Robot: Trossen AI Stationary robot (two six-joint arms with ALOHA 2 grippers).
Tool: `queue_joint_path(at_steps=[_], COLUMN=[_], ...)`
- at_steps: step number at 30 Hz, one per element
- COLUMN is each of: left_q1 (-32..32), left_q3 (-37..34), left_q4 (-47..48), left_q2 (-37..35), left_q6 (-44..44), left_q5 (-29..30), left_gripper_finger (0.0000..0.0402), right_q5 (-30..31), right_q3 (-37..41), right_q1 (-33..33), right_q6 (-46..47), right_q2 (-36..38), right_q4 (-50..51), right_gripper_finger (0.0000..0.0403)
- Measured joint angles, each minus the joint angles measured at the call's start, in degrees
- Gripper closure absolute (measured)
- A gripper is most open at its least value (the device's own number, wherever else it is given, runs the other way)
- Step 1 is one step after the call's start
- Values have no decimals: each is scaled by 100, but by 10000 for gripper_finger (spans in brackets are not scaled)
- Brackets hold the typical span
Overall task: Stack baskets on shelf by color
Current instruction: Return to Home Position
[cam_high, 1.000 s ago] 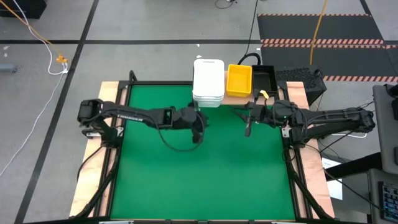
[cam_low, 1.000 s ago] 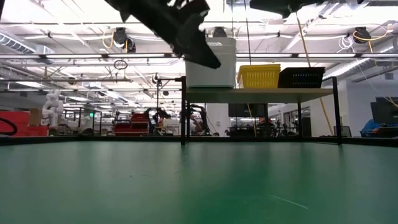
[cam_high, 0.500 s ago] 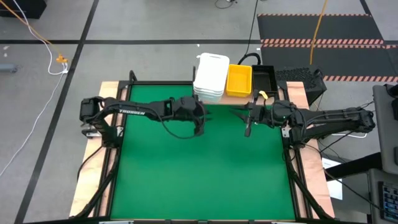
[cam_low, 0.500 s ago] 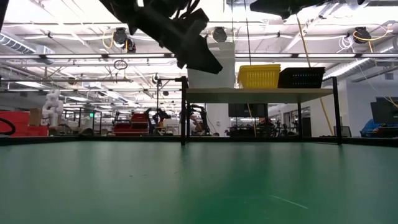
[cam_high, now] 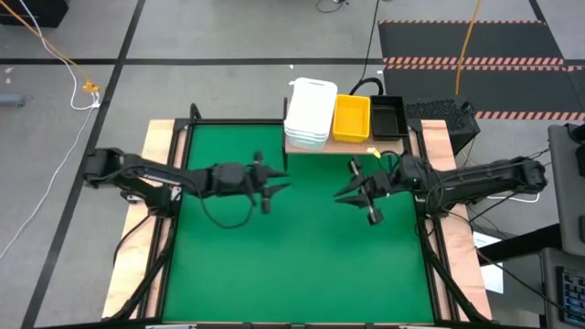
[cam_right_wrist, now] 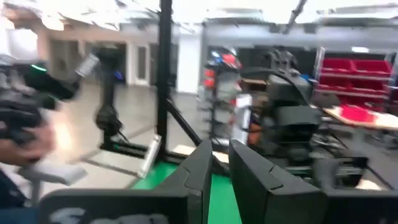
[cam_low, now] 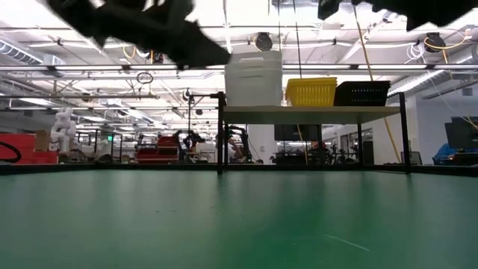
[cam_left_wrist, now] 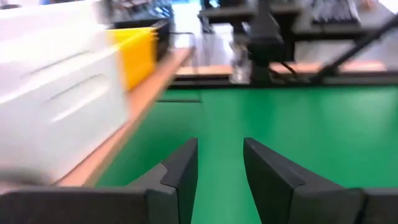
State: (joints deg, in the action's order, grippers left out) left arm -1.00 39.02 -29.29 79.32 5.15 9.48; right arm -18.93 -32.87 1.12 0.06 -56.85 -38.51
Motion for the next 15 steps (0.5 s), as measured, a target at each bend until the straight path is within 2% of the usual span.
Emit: queue_joint_path(at_steps=[3,7,15], left_q1=[-160,-361,-435], left_q3=[-715,-1279,-2424], left_q4=[-411,-463,-504], left_q2=[-676,-1720,-3690], left_q6=[-269,-284,-282], left_q5=[52,67,39], left_gripper_finger=[271,271,271], right_q5=[-67,-72,-52], right_q3=[275,403,423], right_q1=[118,376,560], right_q6=[84,480,752], right_q2=[-20,432,2916], right_q4=[-318,271,2802], right_gripper_finger=[355,355,355])
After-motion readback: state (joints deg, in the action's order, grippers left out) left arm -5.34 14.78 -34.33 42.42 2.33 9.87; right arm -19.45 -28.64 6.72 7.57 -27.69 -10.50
